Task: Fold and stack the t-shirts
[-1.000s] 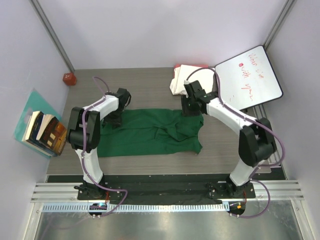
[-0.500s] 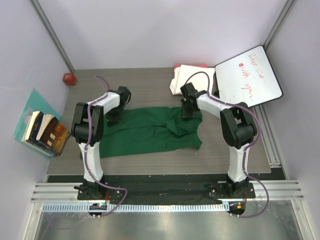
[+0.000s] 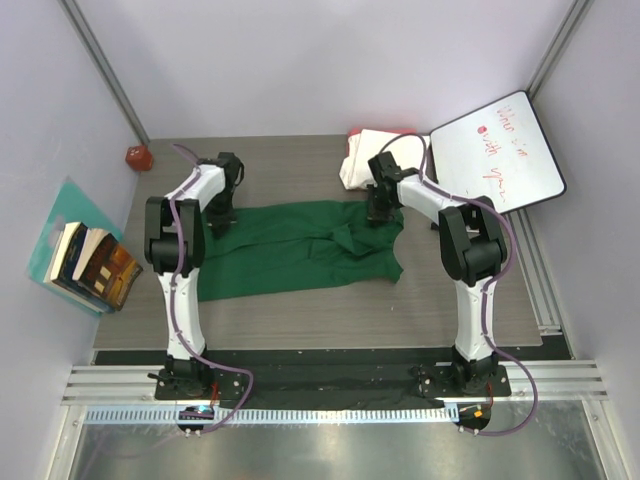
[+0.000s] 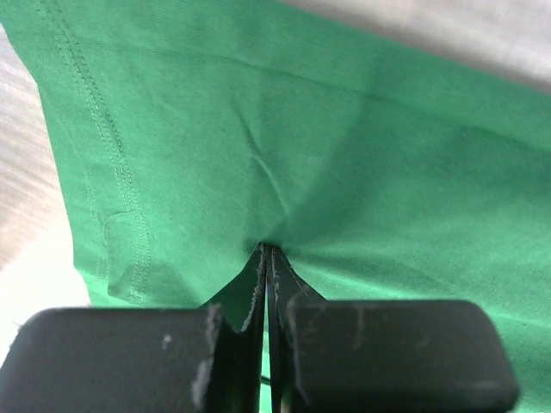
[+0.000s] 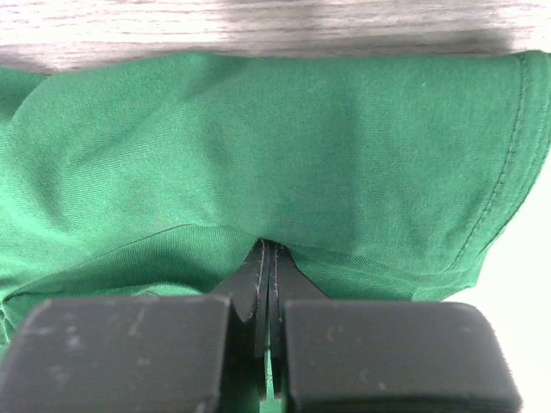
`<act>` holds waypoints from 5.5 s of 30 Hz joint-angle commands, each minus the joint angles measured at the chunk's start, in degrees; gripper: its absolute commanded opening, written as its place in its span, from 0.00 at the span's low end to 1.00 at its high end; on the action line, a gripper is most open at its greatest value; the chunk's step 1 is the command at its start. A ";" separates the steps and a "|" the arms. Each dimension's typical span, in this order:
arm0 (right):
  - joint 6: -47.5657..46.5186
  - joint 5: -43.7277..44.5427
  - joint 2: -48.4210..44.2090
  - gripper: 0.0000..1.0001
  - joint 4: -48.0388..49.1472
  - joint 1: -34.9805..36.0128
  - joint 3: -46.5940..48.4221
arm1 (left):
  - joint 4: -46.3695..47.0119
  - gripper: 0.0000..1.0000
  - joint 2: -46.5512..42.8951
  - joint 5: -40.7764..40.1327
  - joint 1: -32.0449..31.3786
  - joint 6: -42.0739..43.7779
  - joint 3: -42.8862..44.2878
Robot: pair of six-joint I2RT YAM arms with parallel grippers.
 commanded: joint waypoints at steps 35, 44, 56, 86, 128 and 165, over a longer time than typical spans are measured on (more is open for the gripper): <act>11.78 5.26 -46.94 0.45 -3.75 13.27 -36.55 | 7.66 0.65 -36.72 8.84 0.18 -4.16 -22.29; 15.83 12.92 -50.45 0.46 -9.89 15.48 -38.50 | 7.13 0.64 -39.97 7.96 -0.35 -2.93 -24.05; 16.28 13.35 -48.00 0.50 -3.93 15.92 -44.11 | 8.18 0.62 -39.35 7.44 -0.70 -2.75 -26.52; 5.47 19.95 -38.94 0.63 14.36 16.27 -46.05 | 8.45 0.59 -36.63 7.26 -3.52 -2.49 -26.78; 1.33 -4.36 -17.87 0.01 -7.88 10.47 1.66 | 7.13 0.59 -38.39 6.12 -4.57 -0.47 -26.69; -1.66 -2.29 -22.30 0.01 -19.22 4.67 3.27 | 7.48 0.57 -33.73 8.31 -4.57 -0.03 -24.06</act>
